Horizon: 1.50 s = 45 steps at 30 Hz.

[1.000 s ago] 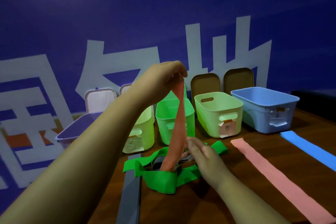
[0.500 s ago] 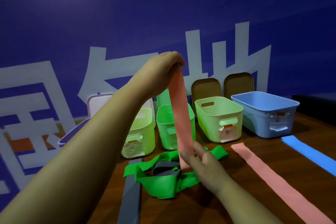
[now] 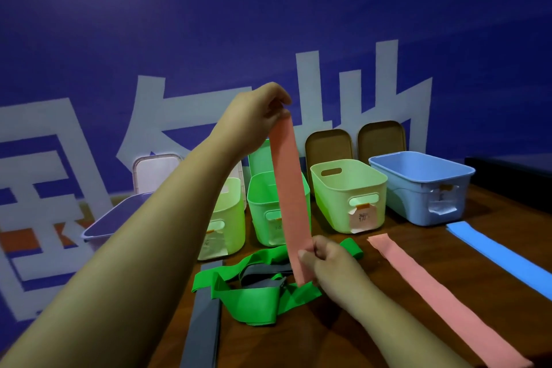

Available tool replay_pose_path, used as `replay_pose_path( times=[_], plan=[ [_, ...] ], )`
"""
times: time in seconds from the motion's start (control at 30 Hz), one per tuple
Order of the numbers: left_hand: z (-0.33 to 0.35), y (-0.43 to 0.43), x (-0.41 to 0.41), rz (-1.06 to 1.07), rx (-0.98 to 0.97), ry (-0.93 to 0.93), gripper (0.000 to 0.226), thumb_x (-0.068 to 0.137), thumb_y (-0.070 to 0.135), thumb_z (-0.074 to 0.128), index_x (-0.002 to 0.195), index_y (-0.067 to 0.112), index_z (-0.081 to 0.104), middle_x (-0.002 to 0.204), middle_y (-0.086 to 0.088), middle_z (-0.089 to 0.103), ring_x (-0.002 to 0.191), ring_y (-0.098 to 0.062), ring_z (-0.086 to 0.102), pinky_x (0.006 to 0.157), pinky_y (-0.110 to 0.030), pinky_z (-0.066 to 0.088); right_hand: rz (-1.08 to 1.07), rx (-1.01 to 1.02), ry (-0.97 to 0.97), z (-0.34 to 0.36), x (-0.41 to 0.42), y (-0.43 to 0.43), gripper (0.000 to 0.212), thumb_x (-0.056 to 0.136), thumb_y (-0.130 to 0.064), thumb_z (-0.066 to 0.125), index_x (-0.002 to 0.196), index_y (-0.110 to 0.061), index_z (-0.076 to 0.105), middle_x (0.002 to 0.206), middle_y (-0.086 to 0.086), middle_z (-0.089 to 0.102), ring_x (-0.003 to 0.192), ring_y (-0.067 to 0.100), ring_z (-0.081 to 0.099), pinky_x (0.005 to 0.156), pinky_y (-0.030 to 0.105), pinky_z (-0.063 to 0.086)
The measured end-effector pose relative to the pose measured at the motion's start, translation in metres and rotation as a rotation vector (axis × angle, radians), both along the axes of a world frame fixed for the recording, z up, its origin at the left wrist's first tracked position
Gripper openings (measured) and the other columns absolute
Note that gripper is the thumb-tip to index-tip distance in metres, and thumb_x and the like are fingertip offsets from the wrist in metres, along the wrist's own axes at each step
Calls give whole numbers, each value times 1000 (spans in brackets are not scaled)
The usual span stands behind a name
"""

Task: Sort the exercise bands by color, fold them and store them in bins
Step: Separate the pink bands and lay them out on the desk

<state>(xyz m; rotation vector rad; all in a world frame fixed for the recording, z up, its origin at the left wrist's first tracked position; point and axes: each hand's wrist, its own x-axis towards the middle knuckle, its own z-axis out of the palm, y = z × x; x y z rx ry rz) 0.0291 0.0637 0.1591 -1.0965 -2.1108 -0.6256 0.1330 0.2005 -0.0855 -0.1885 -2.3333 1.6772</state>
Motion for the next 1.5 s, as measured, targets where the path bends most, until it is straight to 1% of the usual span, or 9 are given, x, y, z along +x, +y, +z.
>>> replay_pose_path(
  times=[0.3, 0.4, 0.5, 0.6, 0.73, 0.87, 1.03, 1.27, 1.5],
  plan=[
    [-55, 62, -30, 43, 168, -191, 12, 101, 22, 69, 112, 20, 72, 107, 4, 72, 99, -16, 64, 82, -27, 43, -39, 196, -60, 1, 86, 73, 14, 104, -37, 66, 116, -44, 66, 115, -30, 72, 109, -8, 67, 98, 30, 57],
    [-85, 91, -30, 42, 175, -272, 12, 100, 21, 71, 111, 19, 73, 105, 1, 73, 97, -18, 66, 80, -28, 45, -55, 203, -65, 1, 118, 93, 19, 103, -36, 69, 113, -51, 63, 113, -37, 68, 106, -16, 64, 86, 12, 55],
    [-115, 123, -26, 23, 119, -305, 14, 99, 19, 71, 112, 14, 73, 107, -7, 75, 99, -25, 67, 79, -28, 44, -83, 215, -67, -1, 148, 111, 36, 101, -32, 73, 127, -51, 56, 113, -39, 66, 98, -24, 62, 70, 4, 51],
    [-144, 152, -19, -1, 74, -327, 11, 100, 20, 70, 111, 16, 72, 106, -5, 75, 94, -21, 65, 77, -27, 42, -116, 226, -92, -4, 173, 128, 45, 99, -29, 75, 136, -46, 56, 107, -26, 71, 77, -12, 67, 57, 11, 50],
    [-180, 183, -12, -45, -9, -330, 11, 102, 16, 67, 112, 17, 72, 110, -3, 74, 101, -23, 66, 82, -30, 45, -159, 226, -93, -14, 192, 144, 50, 92, -29, 82, 130, -50, 58, 105, -24, 67, 83, 6, 73, 72, 33, 63],
    [-207, 206, -9, 0, -53, -373, 14, 104, 17, 64, 115, 19, 72, 113, -4, 73, 103, -26, 66, 87, -35, 53, -191, 278, -111, -25, 200, 155, 52, 90, -35, 84, 131, -54, 58, 121, -27, 60, 91, 5, 72, 83, 26, 61],
    [-231, 218, -15, 44, -108, -359, 14, 104, 15, 62, 113, 21, 72, 111, -3, 71, 96, -22, 64, 83, -35, 54, -210, 347, -127, -33, 202, 166, 45, 91, -38, 81, 133, -43, 65, 123, -26, 57, 71, -2, 59, 67, 14, 47],
    [-256, 227, -14, 118, -178, -377, 16, 105, 16, 59, 114, 26, 68, 109, -2, 68, 98, -23, 64, 87, -41, 60, -231, 385, -149, -36, 204, 175, 44, 93, -39, 80, 134, -43, 65, 120, -27, 56, 76, -11, 58, 64, 12, 46],
    [-271, 225, -18, 87, -231, -334, 13, 101, 13, 64, 108, 22, 70, 107, -1, 67, 97, -21, 64, 83, -31, 54, -229, 413, -181, -37, 204, 173, 44, 95, -43, 78, 136, -43, 64, 121, -29, 54, 80, -4, 61, 66, 13, 49]
  ],
)
